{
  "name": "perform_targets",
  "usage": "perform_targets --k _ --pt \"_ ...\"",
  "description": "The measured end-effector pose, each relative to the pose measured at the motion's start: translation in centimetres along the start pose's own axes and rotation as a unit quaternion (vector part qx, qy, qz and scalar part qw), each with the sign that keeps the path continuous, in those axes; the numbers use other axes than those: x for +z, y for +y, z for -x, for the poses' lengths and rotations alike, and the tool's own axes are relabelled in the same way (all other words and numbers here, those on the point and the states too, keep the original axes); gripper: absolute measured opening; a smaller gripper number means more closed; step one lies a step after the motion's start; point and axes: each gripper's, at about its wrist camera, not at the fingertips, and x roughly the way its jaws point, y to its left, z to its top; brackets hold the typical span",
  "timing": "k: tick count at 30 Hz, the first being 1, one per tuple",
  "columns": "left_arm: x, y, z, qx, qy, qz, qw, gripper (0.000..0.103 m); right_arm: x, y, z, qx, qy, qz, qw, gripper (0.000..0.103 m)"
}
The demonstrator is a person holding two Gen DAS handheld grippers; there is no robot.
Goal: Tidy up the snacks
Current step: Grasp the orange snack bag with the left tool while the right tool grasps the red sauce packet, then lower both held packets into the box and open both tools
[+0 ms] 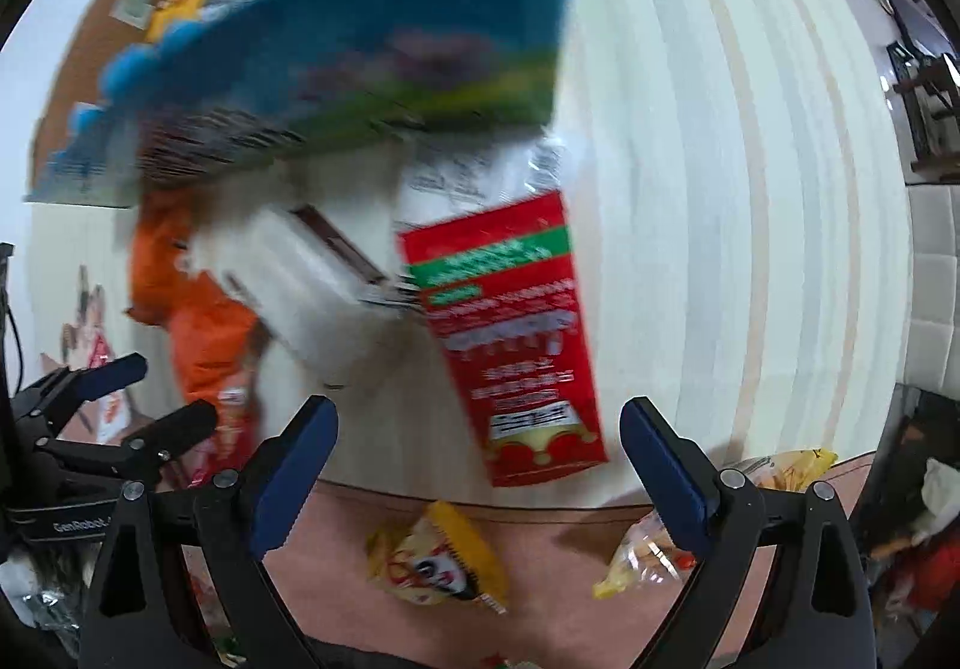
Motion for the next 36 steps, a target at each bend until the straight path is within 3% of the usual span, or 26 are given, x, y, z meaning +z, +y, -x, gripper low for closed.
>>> perform_targets --k 8,9,11,12,14,16,17,18,22,30,36 --pt "0.5 -0.5 -2.8 0.002 0.016 0.004 0.9999 0.099 0.0 -1.7 -3.8 -0.012 0.030 -0.006 0.999 0.097" --pt "0.5 -0.5 -3.0 0.001 0.017 0.003 0.9998 0.095 -0.1 -1.9 -4.2 -0.013 0.033 -0.007 0.999 0.097" --pt "0.5 -0.5 -3.6 0.004 0.022 0.003 0.9997 0.069 -0.1 -2.2 -4.6 -0.017 0.032 -0.010 0.999 0.097" --pt "0.5 -0.6 -3.8 0.008 0.022 0.003 0.9997 0.067 -0.2 -2.4 -5.0 -0.018 0.031 -0.012 0.999 0.096" --pt "0.3 -0.8 -3.9 0.013 0.015 -0.002 0.9998 0.058 -0.3 -2.9 -5.1 -0.020 0.026 -0.019 0.999 0.086" --pt "0.1 -1.0 -4.0 0.016 0.010 -0.001 0.9998 0.055 -0.2 -3.3 -5.1 -0.027 0.019 -0.024 0.999 0.075" --pt "0.0 -1.1 -4.0 0.021 0.007 -0.001 0.9998 0.054 -0.2 -3.4 -5.0 -0.032 0.014 -0.024 0.999 0.071" --pt "-0.2 -1.3 -4.0 0.023 0.004 0.001 0.9997 0.054 -0.2 -3.5 -4.8 -0.041 0.006 -0.022 0.999 0.060" --pt "-0.7 -1.8 -3.7 0.033 -0.002 0.010 0.9994 0.052 -0.6 -4.2 -4.5 -0.044 -0.002 -0.033 0.998 0.051" --pt "-1.3 -1.7 -1.6 0.038 -0.019 0.024 0.9988 0.050 -2.2 -5.5 -3.6 -0.017 -0.004 -0.070 0.997 0.048" --pt "-3.2 -1.0 1.1 0.027 -0.042 0.037 0.9980 0.050 -3.1 -5.8 -0.6 0.014 -0.010 -0.078 0.997 0.047"
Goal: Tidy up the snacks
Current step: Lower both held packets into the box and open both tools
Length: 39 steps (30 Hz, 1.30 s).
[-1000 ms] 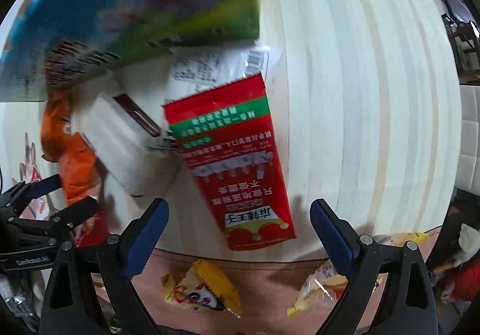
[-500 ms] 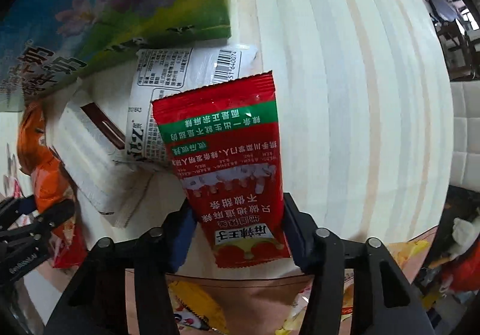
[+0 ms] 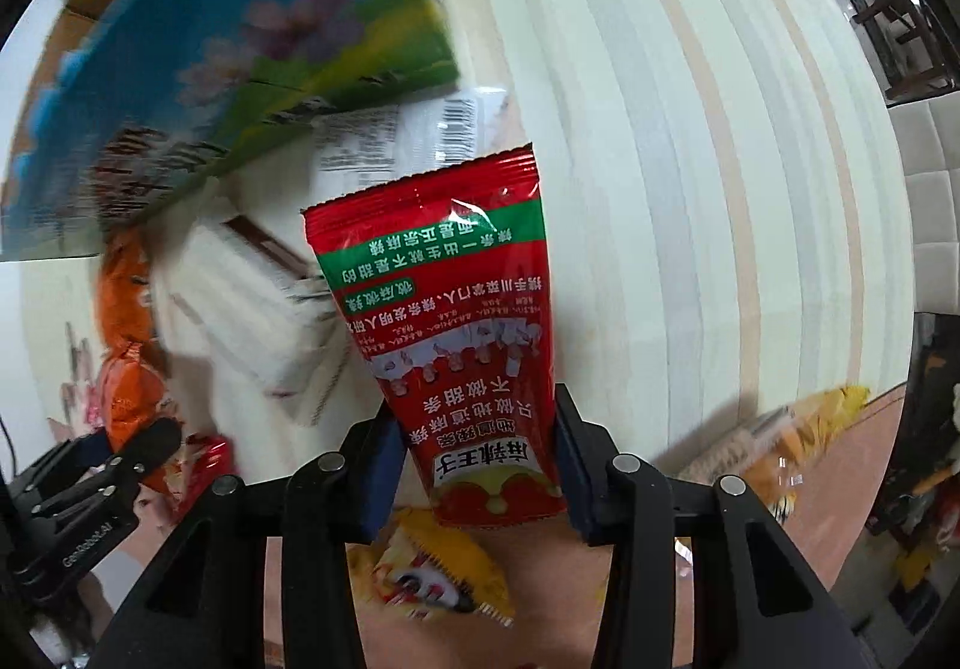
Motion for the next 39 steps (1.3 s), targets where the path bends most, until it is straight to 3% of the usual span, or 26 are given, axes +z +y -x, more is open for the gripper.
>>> perform_targets --k 10,14,20,24,29,35,39 --pt "-1.7 0.4 9.6 -0.075 -0.065 0.013 0.9950 0.050 -0.7 3.4 10.3 0.095 -0.049 0.028 0.994 0.047" --pt "2.0 -0.1 14.3 -0.086 -0.094 0.005 0.9919 0.050 0.5 6.0 14.9 0.129 -0.067 0.040 0.989 0.047" --pt "8.5 1.6 16.7 -0.062 -0.098 0.008 0.9932 0.050 5.6 10.5 18.1 0.140 -0.082 0.049 0.986 0.047" --pt "13.6 3.1 15.0 -0.040 -0.074 0.011 0.9964 0.050 10.3 13.5 17.3 0.137 -0.078 0.046 0.986 0.047" --pt "17.7 4.7 11.2 -0.007 -0.032 0.012 0.9994 0.050 15.7 15.8 14.7 0.124 -0.061 0.037 0.990 0.047" --pt "19.0 5.4 6.2 0.015 0.016 0.008 0.9997 0.050 20.3 17.3 10.1 0.095 -0.031 0.037 0.994 0.047" --pt "19.0 5.6 4.4 0.018 0.024 0.005 0.9995 0.051 22.8 18.5 7.5 0.068 -0.025 0.047 0.996 0.047"
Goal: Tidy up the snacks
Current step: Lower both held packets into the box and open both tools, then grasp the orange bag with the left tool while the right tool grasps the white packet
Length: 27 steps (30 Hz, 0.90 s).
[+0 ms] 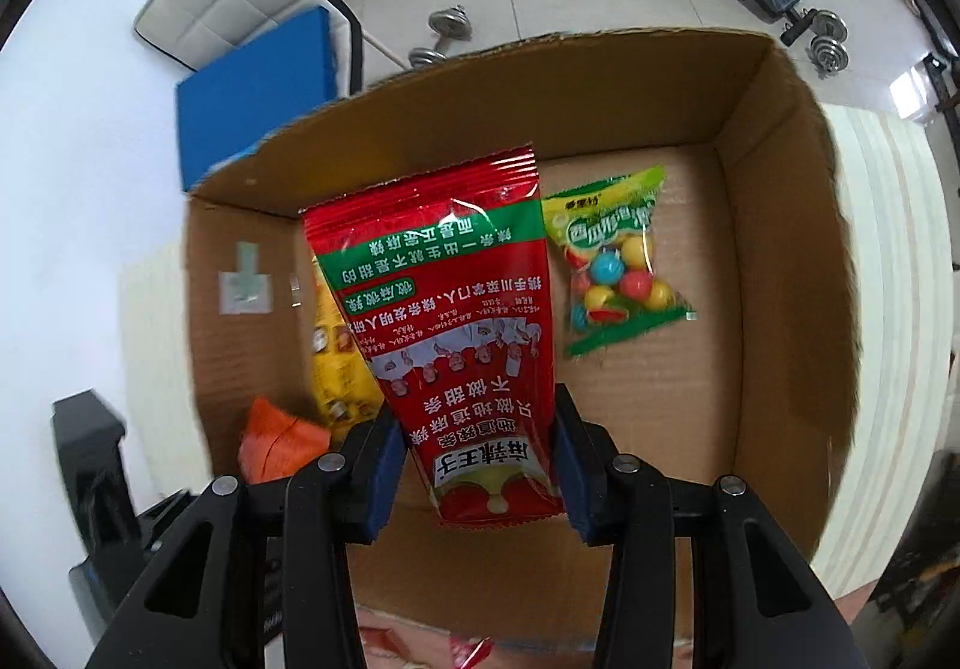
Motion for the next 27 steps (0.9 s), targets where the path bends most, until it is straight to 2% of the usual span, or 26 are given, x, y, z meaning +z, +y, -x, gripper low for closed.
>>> perform_targets --k 5,6,7,9,10,11,13,19,21,24,27 --pt "-0.2 0.1 -1.1 0.012 -0.004 0.000 0.9999 0.051 1.4 -0.1 -2.1 -0.011 0.012 -0.004 1.000 0.050" --pt "-0.3 0.1 -1.1 0.016 -0.008 -0.002 0.9998 0.051 1.7 0.0 -2.5 -0.019 0.017 -0.002 1.000 0.055" --pt "-0.5 0.1 -1.0 0.020 -0.011 -0.001 0.9997 0.054 2.0 0.0 -2.7 -0.024 0.020 0.001 1.000 0.072" --pt "-0.5 0.2 -0.9 0.017 -0.017 0.004 0.9997 0.071 2.2 0.0 -2.8 -0.027 0.017 -0.001 0.999 0.095" --pt "-0.5 0.2 -0.8 0.015 -0.019 0.005 0.9997 0.084 2.3 0.0 -2.8 -0.024 0.015 -0.001 1.000 0.095" --pt "-0.6 0.4 -0.7 0.014 -0.021 0.008 0.9996 0.087 2.3 0.0 -2.7 -0.024 0.014 0.002 1.000 0.095" --pt "-0.8 0.8 -0.3 0.013 -0.027 0.015 0.9994 0.087 2.2 0.3 -2.3 -0.037 0.010 0.010 0.999 0.095" --pt "-1.6 1.8 1.5 -0.001 -0.045 0.038 0.9983 0.087 0.7 1.0 0.5 -0.040 -0.008 0.028 0.999 0.095" --pt "-2.5 1.6 3.0 -0.016 -0.056 0.034 0.9977 0.087 0.0 1.3 2.0 -0.041 -0.022 0.038 0.998 0.096" --pt "-4.4 1.7 5.6 -0.014 -0.091 0.038 0.9951 0.087 -0.9 1.4 3.8 -0.026 -0.054 0.047 0.997 0.096" --pt "-6.7 1.8 8.5 -0.005 -0.134 0.040 0.9901 0.087 -3.2 1.5 6.4 -0.024 -0.089 0.065 0.994 0.096"
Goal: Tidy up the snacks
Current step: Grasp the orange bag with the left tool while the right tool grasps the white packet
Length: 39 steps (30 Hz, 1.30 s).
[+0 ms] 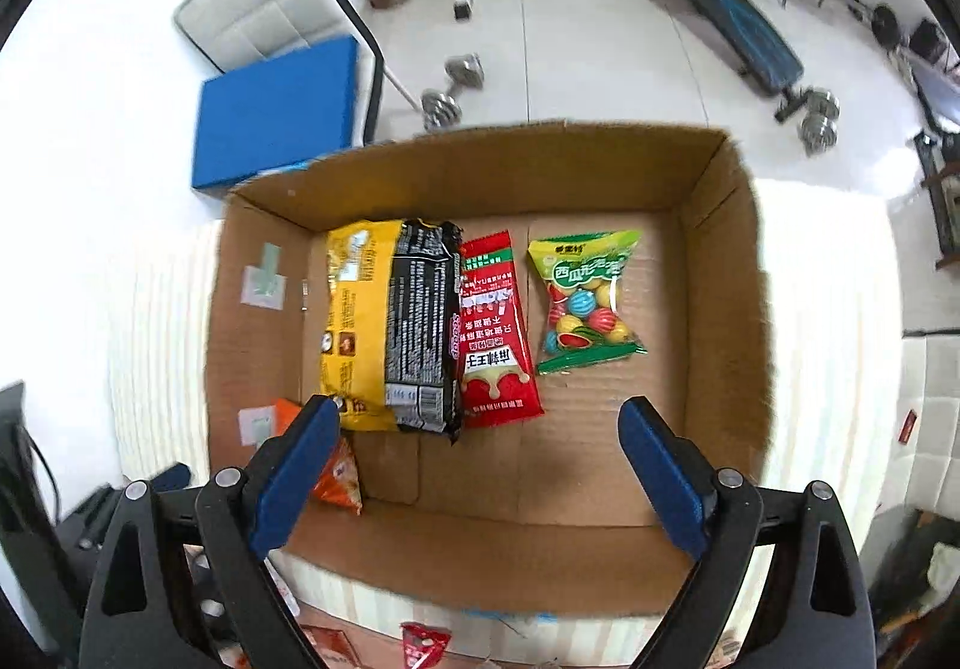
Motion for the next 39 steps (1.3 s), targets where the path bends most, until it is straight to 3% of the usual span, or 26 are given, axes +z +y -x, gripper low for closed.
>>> perform_targets --k 4,8,15,19,26,31,33,36,39 --pt "-0.3 -0.2 3.9 0.023 -0.055 -0.002 0.9983 0.087 -2.9 0.2 3.2 0.015 -0.032 0.013 0.999 0.096" --pt "-3.3 0.1 6.4 0.031 -0.096 -0.001 0.9949 0.087 -6.7 0.1 5.7 0.043 -0.054 0.020 0.997 0.096" --pt "-8.7 0.1 5.5 0.035 -0.125 -0.002 0.9916 0.087 -13.5 -0.6 5.1 0.049 -0.039 0.051 0.997 0.096" --pt "-10.5 0.6 2.5 0.030 -0.100 0.004 0.9945 0.087 -16.6 -1.0 2.5 0.038 -0.008 0.068 0.997 0.096" --pt "-10.7 0.6 -4.7 0.054 -0.046 -0.022 0.9972 0.087 -19.0 -2.5 -4.5 0.010 0.016 0.103 0.995 0.096" --pt "-9.6 -0.3 -9.7 0.077 -0.005 -0.055 0.9955 0.087 -19.6 -3.1 -9.2 -0.009 0.046 0.125 0.991 0.074" --pt "-9.1 -0.7 -11.3 0.084 0.010 -0.065 0.9942 0.087 -19.8 -3.0 -10.6 -0.025 0.059 0.133 0.989 0.071" --pt "-8.6 -1.4 -13.1 0.095 0.030 -0.080 0.9918 0.087 -20.1 -3.1 -11.6 -0.032 0.068 0.130 0.989 0.059" --pt "-8.3 -1.9 -14.3 0.091 0.044 -0.087 0.9910 0.087 -20.3 -3.8 -11.9 -0.031 0.072 0.094 0.992 0.058"
